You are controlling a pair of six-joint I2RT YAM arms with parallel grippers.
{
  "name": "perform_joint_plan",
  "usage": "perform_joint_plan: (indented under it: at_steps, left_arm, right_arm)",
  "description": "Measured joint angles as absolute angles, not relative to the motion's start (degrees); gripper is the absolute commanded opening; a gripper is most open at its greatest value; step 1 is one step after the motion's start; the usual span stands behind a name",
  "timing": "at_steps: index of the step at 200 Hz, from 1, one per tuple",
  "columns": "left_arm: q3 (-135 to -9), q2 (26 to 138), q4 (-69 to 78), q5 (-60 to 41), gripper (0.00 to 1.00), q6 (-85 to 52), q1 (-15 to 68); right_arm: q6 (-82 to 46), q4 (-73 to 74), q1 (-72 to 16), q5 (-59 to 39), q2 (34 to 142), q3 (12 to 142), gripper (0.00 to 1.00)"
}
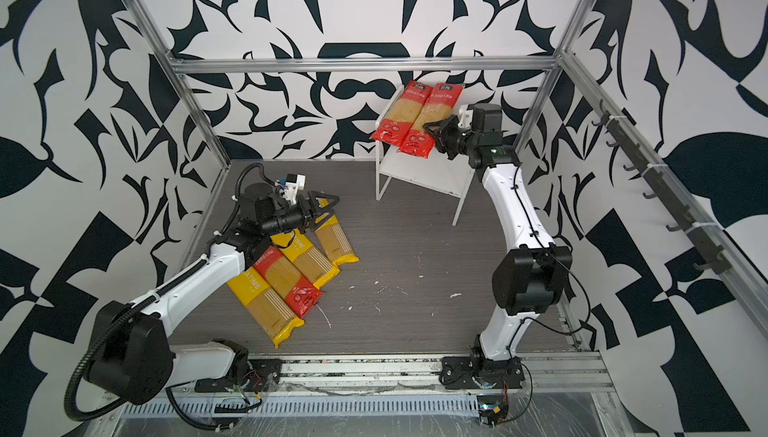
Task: Place and organize the pasta boxes and bags onto the shelf
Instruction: 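Lower the red bag beside the first one and open the right gripper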
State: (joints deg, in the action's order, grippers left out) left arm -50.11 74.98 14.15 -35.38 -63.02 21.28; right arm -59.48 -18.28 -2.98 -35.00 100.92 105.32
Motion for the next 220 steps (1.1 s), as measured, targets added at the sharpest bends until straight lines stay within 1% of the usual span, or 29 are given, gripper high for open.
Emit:
perform_joint_plan:
  at_steps: [6, 22, 39, 54, 64, 112, 136, 182, 220]
  left_arm:
    - [-50.1, 75.0, 14.3, -35.4, 0.71, -63.0, 21.3]
    - [-50.1, 75.0, 14.4, -35.4, 0.71, -63.0, 21.3]
    - [-50.1, 75.1, 14.8, -35.4, 0.71, -63.1, 21.3]
    - [-50.1, 75.1, 15.0, -35.4, 0.71, -63.2, 21.3]
    - [-50.1, 75.1, 15.2, -35.4, 0.71, -63.2, 21.3]
    - [-50.1, 75.1, 15.2, -35.4, 0.71, -63.2, 21.3]
    - [-50.1, 75.1, 15.2, -35.4, 0.71, -63.2, 21.3]
    - [-50.0, 75.1, 15.2, -35.4, 0.71, -63.2, 21.3]
    - [-49.6, 75.1, 15.3, -35.4, 0.7, -63.2, 21.3]
  right_arm:
    - [-58.6, -19.3, -3.0, -34.8, 101.4, 106.6, 0.52]
    - [-55.8, -22.7, -2.9, -34.0, 102.6, 110.3, 0.62]
    - [-53.6, -26.4, -2.9, -32.3, 102.7, 112.9, 0.66]
    - [-51.7, -29.3, -2.8, -30.8, 102.2, 114.2, 0.67]
    - [-50.6, -31.4, -2.7, -29.6, 101.9, 114.8, 0.7]
    - [-44.7, -42.1, -2.6, -24.0, 101.5, 121.3, 0.71]
    - [-42.5, -45.3, -2.3, -21.7, 100.9, 123.7, 0.7]
    - [-41.1, -47.4, -2.0, -21.5, 101.0, 125.0, 0.68]
    - [-41.3, -47.4, -2.0, -22.7, 104.2, 126.2, 0.67]
